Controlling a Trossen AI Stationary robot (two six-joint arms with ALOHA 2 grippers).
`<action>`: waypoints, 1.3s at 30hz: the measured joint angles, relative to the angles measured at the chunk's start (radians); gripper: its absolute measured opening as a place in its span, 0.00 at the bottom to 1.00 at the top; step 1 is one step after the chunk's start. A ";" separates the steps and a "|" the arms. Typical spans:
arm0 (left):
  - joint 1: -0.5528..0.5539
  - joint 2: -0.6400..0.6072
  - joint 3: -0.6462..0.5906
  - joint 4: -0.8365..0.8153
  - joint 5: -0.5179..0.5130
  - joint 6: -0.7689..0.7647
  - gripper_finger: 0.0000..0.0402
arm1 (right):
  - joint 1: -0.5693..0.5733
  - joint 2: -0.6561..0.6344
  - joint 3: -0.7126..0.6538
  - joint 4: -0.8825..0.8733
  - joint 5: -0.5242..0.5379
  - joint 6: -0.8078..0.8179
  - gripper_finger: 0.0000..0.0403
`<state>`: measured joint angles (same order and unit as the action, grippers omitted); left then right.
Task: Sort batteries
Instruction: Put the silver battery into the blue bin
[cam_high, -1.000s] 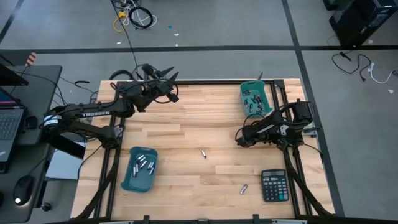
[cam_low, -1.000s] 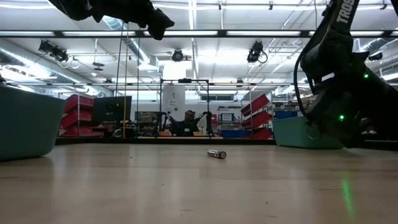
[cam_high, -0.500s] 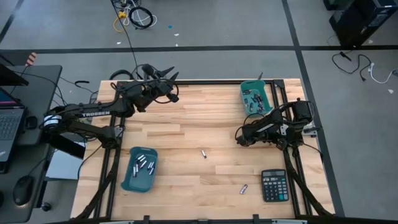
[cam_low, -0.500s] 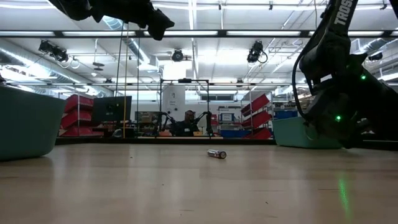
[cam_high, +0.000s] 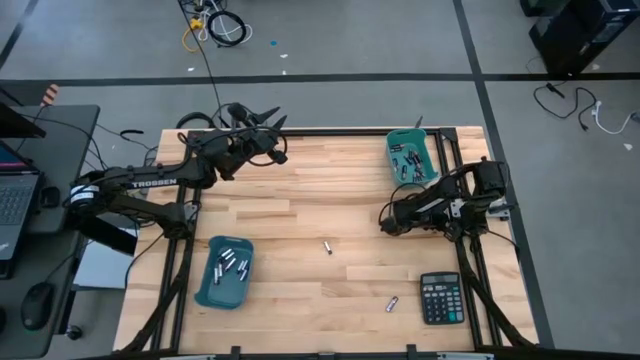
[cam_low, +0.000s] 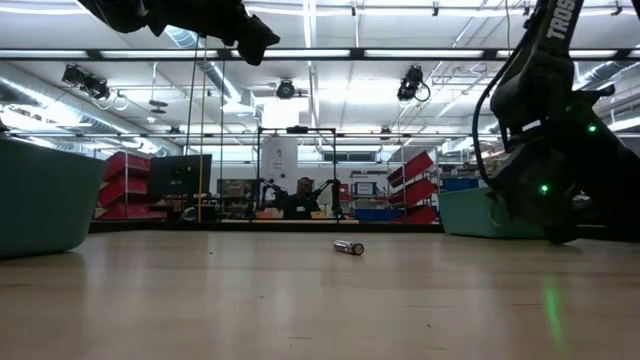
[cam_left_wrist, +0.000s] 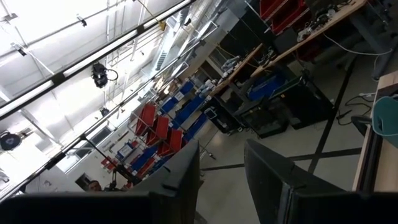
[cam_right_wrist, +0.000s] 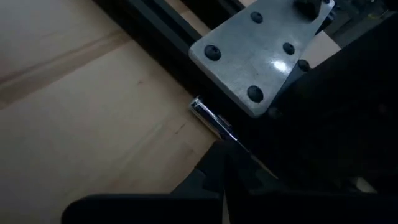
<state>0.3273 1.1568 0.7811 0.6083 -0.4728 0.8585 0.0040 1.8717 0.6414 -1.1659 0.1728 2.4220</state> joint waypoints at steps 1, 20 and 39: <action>0.000 0.000 0.000 0.000 0.000 0.000 0.31 | 0.001 0.000 -0.003 0.004 0.005 0.005 0.00; 0.000 0.000 0.000 0.001 0.001 0.000 0.31 | 0.020 -0.044 0.118 -0.261 0.036 -0.001 0.00; 0.000 0.000 0.000 -0.006 0.002 0.000 0.31 | -0.076 0.119 0.081 -0.161 0.040 -0.069 0.00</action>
<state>0.3275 1.1568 0.7815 0.6027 -0.4709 0.8585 -0.0715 1.9902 0.7219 -1.3271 0.2130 2.3529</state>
